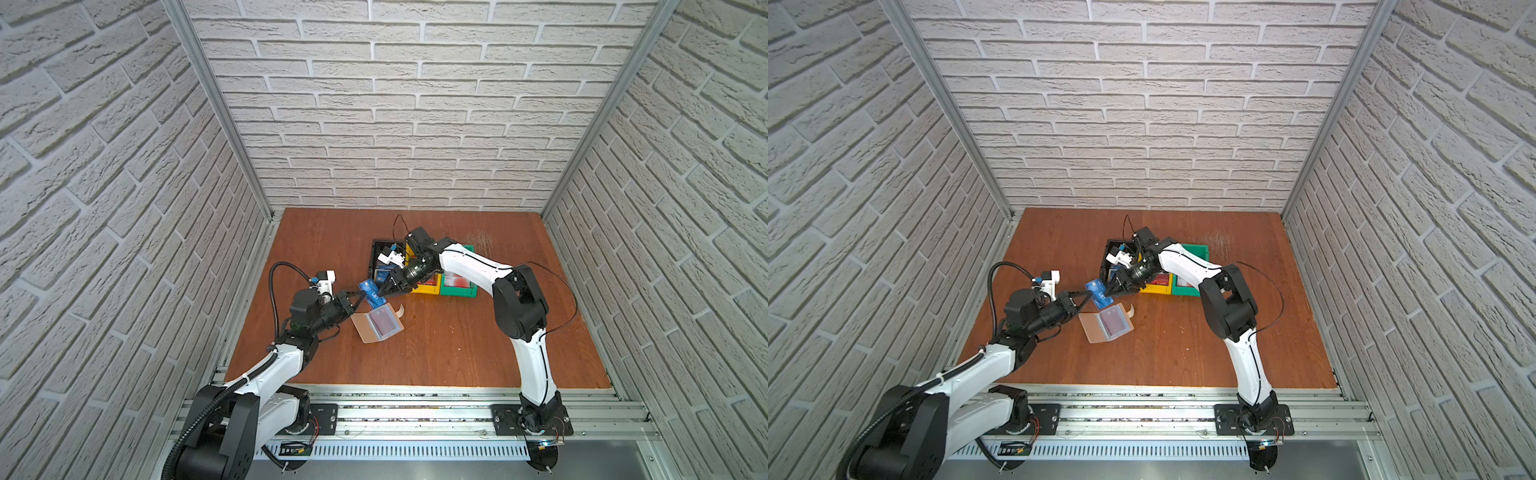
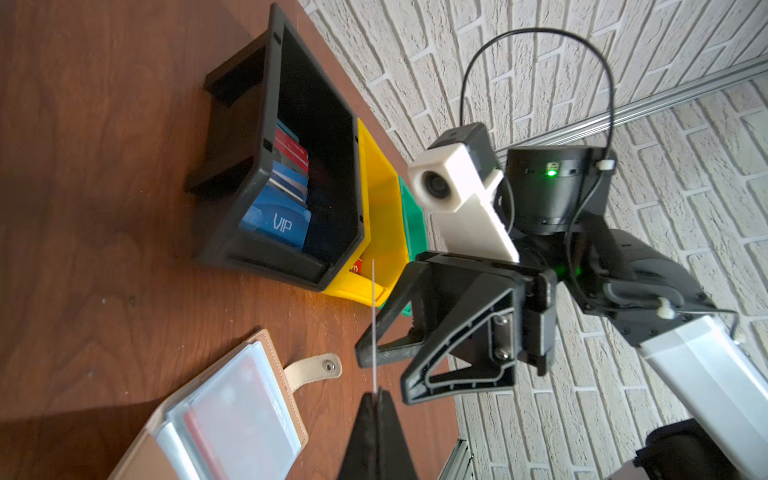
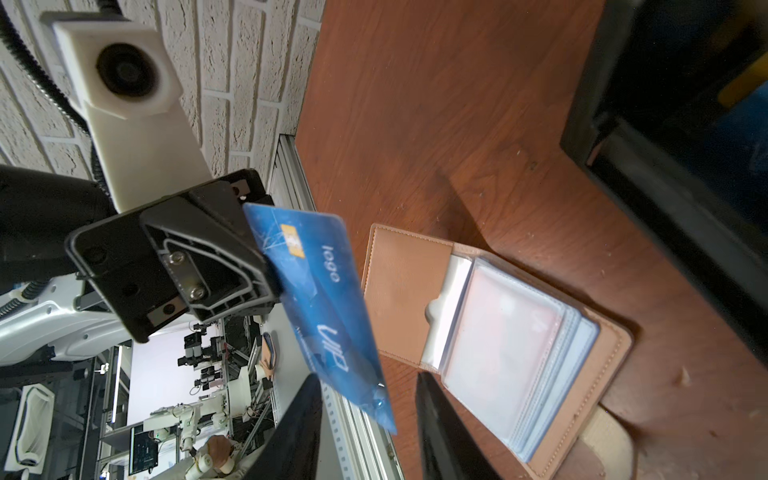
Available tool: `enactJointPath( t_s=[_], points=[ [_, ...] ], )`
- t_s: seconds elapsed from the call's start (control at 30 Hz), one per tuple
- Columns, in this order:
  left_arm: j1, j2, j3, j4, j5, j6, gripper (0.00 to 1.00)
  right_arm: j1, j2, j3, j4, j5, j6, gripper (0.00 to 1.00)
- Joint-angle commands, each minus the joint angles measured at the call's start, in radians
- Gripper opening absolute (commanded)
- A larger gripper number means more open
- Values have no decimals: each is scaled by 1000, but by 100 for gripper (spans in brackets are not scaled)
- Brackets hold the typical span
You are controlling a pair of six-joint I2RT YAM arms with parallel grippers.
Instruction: Take the credit cards out of the card holder
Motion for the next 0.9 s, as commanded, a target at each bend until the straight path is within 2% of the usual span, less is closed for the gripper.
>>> enactJointPath(
  t_s=[0.0,0.2,0.4,0.57,0.73,0.87],
  points=[
    [-9,19,-14,129,-6,-16,0,2,19,25,57,-27,33,39],
    [-17,55,-14,158,-14,-20,0,3,16,7,121,-70,73,37],
    [-23,106,-17,197,-19,-30,0,3,-22,-67,290,-139,180,30],
    [-24,133,-23,204,-18,-33,0,3,-31,-69,299,-145,189,23],
    [-24,117,-29,85,-47,-2,0,2,-40,-64,299,-155,191,8],
    [-23,62,-39,-10,-80,30,0,2,-42,-46,258,-163,172,6]
  ],
)
